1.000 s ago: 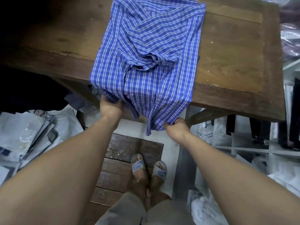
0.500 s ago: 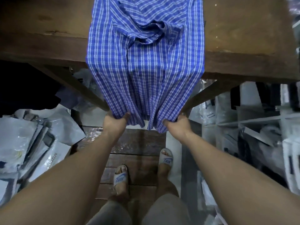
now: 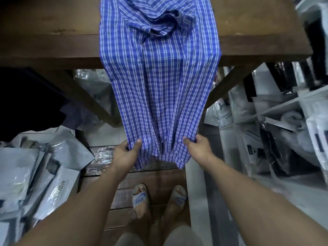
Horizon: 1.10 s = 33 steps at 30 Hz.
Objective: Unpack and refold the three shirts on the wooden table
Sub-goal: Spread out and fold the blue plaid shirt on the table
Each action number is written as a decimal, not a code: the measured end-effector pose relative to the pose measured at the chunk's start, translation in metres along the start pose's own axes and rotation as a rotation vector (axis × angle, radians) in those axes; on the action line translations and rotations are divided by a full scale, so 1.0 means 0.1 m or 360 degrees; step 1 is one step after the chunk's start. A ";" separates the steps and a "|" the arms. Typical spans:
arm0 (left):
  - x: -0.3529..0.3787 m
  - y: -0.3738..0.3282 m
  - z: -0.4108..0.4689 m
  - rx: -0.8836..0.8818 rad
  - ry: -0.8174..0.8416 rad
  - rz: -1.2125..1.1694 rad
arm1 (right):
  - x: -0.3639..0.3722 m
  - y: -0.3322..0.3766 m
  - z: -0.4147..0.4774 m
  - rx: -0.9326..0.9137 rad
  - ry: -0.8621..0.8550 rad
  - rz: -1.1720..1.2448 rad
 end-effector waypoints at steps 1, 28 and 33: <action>0.01 0.01 -0.01 -0.0012 -0.0010 -0.0004 | 0.01 -0.01 -0.01 0.0010 -0.0006 0.0007; -0.15 -0.38 -0.80 -0.0239 -0.0105 -0.0279 | -0.42 0.18 -0.67 0.0387 0.0299 0.0131; -0.25 -0.83 -1.11 -0.0151 -0.0153 -0.0331 | -0.66 0.60 -0.92 0.0221 0.0138 0.0203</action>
Point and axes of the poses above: each hand's wrist, its own z-axis towards the middle knuckle, its own x-axis out of the palm, y = z × x, the point moved 1 cm from there along z, towards the middle knuckle, and after that the axes turned 3 degrees about -y, right-handed, at the moved point
